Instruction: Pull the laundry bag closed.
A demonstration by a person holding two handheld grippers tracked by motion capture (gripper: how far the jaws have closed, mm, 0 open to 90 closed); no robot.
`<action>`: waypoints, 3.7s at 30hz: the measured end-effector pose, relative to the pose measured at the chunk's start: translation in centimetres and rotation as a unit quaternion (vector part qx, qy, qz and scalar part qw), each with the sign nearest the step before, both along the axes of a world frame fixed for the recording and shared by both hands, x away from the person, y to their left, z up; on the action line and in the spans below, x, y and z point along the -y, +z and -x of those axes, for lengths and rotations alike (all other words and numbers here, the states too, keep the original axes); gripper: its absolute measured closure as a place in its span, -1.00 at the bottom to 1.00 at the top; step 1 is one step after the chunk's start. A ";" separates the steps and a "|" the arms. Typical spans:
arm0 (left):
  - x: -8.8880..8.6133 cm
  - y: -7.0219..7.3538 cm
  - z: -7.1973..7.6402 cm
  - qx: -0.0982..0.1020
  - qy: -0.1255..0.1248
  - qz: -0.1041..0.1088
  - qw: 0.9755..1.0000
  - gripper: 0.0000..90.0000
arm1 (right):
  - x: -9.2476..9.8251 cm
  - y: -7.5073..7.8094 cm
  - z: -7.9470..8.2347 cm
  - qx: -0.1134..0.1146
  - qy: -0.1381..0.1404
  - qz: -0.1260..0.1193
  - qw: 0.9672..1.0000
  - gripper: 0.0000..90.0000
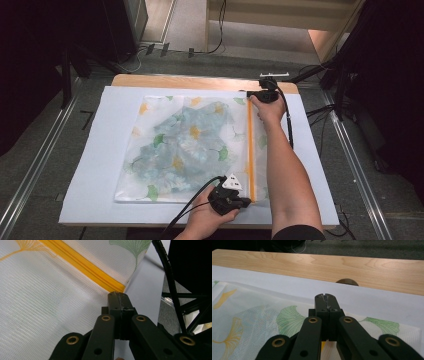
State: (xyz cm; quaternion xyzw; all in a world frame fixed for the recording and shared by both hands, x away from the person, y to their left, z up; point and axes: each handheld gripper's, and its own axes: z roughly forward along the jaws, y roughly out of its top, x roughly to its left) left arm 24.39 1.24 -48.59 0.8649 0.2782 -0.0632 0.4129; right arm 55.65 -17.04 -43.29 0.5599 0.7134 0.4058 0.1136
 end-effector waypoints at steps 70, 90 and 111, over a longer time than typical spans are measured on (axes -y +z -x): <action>-5.6 1.9 -0.2 0.047 0.046 0.079 0.995 -1.00 | 7.6 -4.4 25.7 0.062 0.105 -0.017 0.992 -0.94; -16.4 3.9 -2.5 0.105 0.174 0.087 0.975 -1.00 | 9.3 -4.2 29.0 0.062 0.099 -0.017 0.993 -0.94; -27.5 4.8 -1.9 0.156 0.239 0.036 0.958 -1.00 | 13.1 -4.1 31.1 0.067 0.055 -0.019 0.996 -0.89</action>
